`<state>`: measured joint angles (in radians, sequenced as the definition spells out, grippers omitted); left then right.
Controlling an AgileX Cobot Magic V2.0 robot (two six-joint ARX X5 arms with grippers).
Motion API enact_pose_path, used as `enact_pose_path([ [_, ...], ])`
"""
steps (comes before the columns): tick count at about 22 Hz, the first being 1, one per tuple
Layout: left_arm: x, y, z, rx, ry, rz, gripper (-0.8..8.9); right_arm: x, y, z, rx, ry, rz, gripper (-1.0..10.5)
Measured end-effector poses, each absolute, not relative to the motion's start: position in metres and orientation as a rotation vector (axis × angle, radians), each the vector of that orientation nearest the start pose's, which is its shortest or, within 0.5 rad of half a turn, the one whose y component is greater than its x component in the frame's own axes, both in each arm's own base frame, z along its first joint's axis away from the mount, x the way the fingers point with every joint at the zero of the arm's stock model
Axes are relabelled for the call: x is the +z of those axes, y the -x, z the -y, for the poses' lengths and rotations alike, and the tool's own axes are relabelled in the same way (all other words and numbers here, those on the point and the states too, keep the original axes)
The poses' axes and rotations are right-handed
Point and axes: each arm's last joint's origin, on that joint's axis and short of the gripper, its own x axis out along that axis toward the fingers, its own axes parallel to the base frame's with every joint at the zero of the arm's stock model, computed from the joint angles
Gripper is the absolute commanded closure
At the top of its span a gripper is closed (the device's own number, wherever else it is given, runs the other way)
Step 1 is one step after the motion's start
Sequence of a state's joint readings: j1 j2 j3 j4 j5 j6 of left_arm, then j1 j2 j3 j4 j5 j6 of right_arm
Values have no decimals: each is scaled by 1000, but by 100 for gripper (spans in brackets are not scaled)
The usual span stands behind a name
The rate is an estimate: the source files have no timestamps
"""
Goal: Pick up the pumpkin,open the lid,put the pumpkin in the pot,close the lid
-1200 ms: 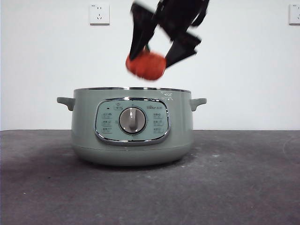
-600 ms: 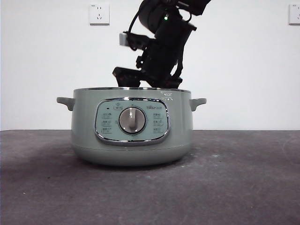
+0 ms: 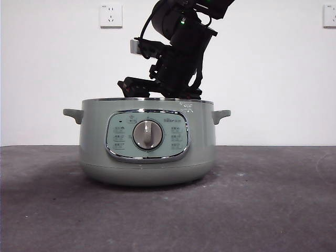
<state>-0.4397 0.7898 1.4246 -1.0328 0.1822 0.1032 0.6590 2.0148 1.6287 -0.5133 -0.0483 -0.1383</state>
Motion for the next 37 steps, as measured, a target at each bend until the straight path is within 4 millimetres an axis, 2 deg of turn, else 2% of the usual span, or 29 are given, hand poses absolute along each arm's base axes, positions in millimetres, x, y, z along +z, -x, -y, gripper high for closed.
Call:
enact_pose_path([
  [2,447,-78,42,-634,-153,-380,822,242,-346,-269,709,393,-808,376],
  [3,446,-83,45,-634,-155,-393,822,263,-340,-264,671,392,-761,376],
  [5,444,-100,53,-637,-168,-409,822,323,-317,-242,569,375,-628,379],
  [6,444,-113,59,-640,-173,-410,822,355,-301,-224,527,351,-574,379],
  [8,440,-140,73,-671,-176,-414,822,403,-267,-189,480,295,-499,379],
  [10,433,-168,86,-691,-188,-428,822,436,-233,-159,459,248,-432,380],
  [14,414,-218,110,-703,-210,-441,822,475,-172,-116,459,197,-319,380],
  [20,387,-264,133,-737,-209,-457,822,490,-130,-86,457,169,-259,380],
  [24,367,-288,145,-752,-206,-479,822,493,-114,-75,457,159,-244,380],
  [29,343,-312,157,-754,-209,-511,822,491,-106,-69,457,169,-270,380],
  [37,316,-333,167,-755,-212,-551,822,486,-105,-68,456,187,-324,380],
])
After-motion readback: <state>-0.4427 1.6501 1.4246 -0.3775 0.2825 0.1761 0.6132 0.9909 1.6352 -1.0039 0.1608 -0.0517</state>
